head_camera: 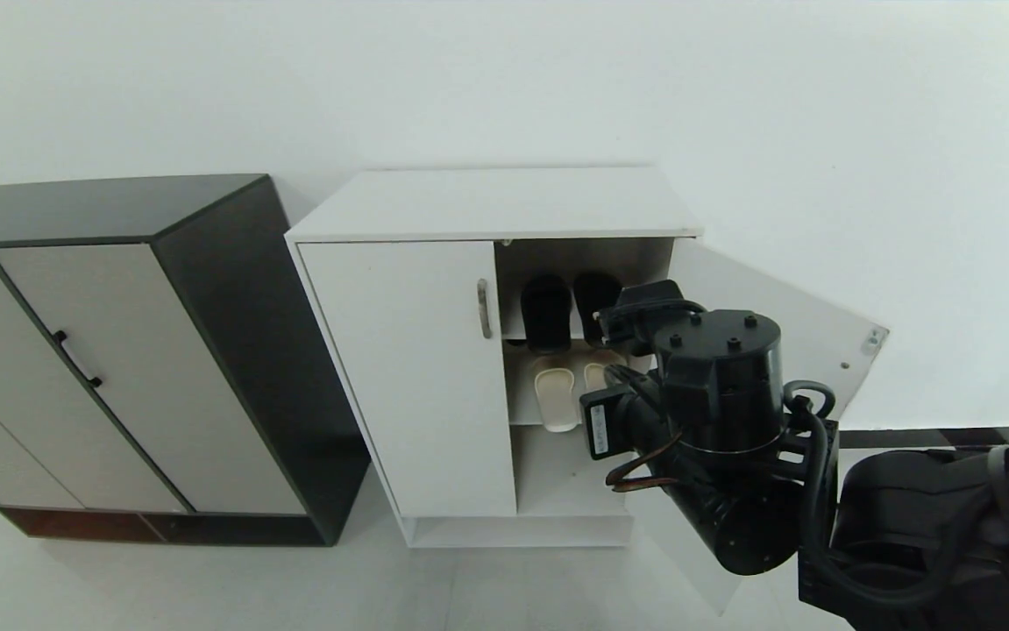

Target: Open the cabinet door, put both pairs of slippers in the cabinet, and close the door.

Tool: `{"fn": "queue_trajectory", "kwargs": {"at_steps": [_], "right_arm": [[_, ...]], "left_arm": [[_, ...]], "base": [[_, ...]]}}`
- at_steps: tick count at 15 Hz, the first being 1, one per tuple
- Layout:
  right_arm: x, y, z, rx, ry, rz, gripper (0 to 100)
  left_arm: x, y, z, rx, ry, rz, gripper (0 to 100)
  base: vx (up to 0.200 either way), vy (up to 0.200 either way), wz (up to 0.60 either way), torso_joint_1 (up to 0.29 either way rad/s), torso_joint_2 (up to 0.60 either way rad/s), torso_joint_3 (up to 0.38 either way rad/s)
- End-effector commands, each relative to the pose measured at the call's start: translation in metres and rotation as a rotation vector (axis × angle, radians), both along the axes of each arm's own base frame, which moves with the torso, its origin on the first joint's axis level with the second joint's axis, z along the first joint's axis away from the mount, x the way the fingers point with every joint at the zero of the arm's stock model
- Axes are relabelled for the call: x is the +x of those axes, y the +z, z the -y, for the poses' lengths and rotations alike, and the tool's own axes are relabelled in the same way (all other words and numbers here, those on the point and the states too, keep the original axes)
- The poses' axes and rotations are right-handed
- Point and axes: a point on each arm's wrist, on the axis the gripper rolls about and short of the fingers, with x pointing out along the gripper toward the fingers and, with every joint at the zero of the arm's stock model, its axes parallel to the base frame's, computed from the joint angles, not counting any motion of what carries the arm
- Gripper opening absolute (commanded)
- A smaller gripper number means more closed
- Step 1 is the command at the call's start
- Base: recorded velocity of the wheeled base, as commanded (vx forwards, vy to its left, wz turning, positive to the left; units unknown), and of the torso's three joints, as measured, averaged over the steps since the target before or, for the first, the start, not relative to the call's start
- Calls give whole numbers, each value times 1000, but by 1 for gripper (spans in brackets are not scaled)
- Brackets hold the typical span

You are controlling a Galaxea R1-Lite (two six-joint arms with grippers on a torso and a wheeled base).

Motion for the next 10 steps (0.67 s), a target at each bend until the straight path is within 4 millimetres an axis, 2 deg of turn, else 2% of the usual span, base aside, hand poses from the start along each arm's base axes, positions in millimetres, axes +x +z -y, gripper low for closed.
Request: {"fn": "queue_trajectory", "kwargs": {"at_steps": [1,10], "right_arm": [[0,-1,0,-2,0,-1,0],[0,0,1,2,-5,1,0]], "left_arm": [[0,0,0,0,0,-1,0],[0,0,0,0,0,-1,0]], "base": [[0,0,0,198,-505,-315],[0,0,0,228,-544,-313]]}}
